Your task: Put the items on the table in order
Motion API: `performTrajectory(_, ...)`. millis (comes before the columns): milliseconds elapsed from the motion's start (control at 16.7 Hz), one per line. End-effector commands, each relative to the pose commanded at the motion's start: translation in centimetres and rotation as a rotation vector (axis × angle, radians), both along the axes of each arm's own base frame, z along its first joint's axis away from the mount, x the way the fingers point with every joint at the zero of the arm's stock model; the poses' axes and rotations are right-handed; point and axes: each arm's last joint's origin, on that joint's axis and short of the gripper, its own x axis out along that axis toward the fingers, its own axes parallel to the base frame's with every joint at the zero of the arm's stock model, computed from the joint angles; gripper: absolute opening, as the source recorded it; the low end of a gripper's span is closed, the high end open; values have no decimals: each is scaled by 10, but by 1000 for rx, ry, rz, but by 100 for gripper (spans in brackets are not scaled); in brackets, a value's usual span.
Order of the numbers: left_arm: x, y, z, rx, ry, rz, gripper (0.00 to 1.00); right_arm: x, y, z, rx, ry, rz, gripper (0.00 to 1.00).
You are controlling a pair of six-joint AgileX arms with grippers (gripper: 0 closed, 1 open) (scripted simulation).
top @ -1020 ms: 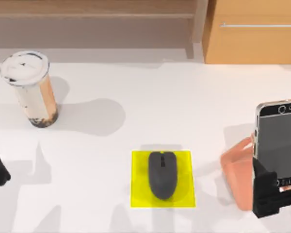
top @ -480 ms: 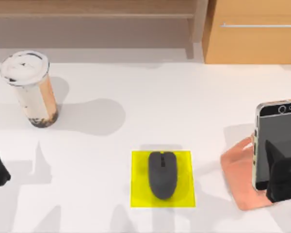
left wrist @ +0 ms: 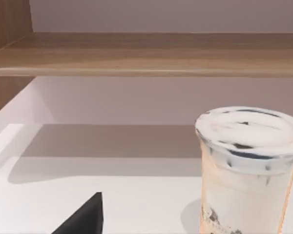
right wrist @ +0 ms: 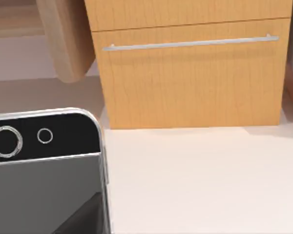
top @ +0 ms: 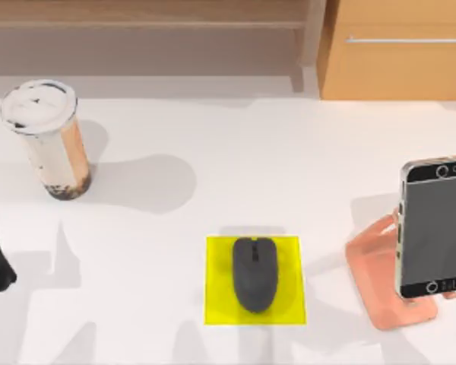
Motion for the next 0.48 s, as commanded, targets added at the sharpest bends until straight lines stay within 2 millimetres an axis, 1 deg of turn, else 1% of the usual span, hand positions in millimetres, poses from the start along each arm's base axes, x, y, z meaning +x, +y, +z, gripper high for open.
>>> performTrajectory(120,0,0,0,0,0,0,100,-1,-12,-12,-22,-47,-43,100)
performTrajectory(240,0,0,0,0,0,0,100,-3,-22,-18,-56,-102,-82,100)
performTrajectory(480,0,0,0,0,0,0,100,-5,-28,-20,-101,-172,-112,100)
